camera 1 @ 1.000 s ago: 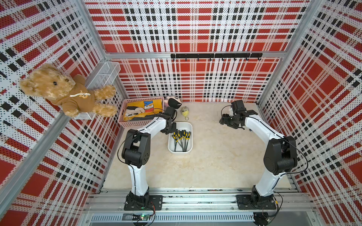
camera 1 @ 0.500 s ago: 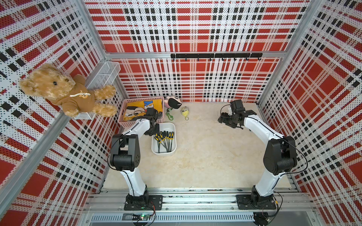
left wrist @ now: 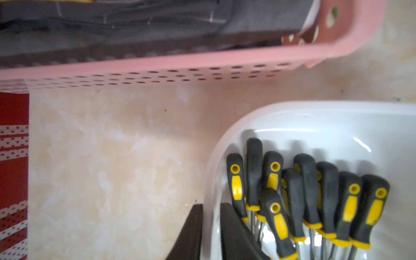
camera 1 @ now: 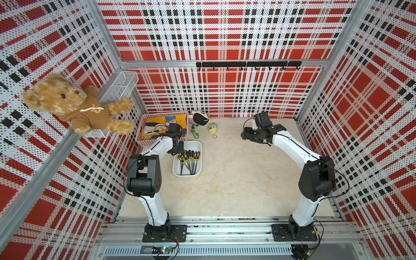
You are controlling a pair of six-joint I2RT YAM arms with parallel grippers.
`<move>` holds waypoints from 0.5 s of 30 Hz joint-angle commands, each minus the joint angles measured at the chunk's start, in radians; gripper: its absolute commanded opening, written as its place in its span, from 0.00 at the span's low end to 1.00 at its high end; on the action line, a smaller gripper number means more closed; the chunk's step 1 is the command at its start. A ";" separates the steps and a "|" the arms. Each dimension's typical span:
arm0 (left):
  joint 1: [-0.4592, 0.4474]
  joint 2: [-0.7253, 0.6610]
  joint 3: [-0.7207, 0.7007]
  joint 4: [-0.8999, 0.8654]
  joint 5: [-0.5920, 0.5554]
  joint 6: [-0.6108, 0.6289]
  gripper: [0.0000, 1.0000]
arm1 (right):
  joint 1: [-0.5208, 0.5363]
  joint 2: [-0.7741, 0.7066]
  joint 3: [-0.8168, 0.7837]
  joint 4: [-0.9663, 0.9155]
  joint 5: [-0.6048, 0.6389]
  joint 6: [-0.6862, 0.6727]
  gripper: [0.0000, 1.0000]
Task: Take the file tool out of the storage box
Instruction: Move the storage box to the center of the board.
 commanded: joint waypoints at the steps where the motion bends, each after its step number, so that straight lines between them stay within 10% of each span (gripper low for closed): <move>1: -0.004 -0.046 0.049 0.035 0.024 -0.025 0.33 | 0.068 0.058 0.086 0.020 0.004 -0.076 0.71; 15: -0.099 -0.022 0.079 -0.005 0.025 -0.388 0.38 | 0.094 0.140 0.200 0.000 0.008 -0.078 0.70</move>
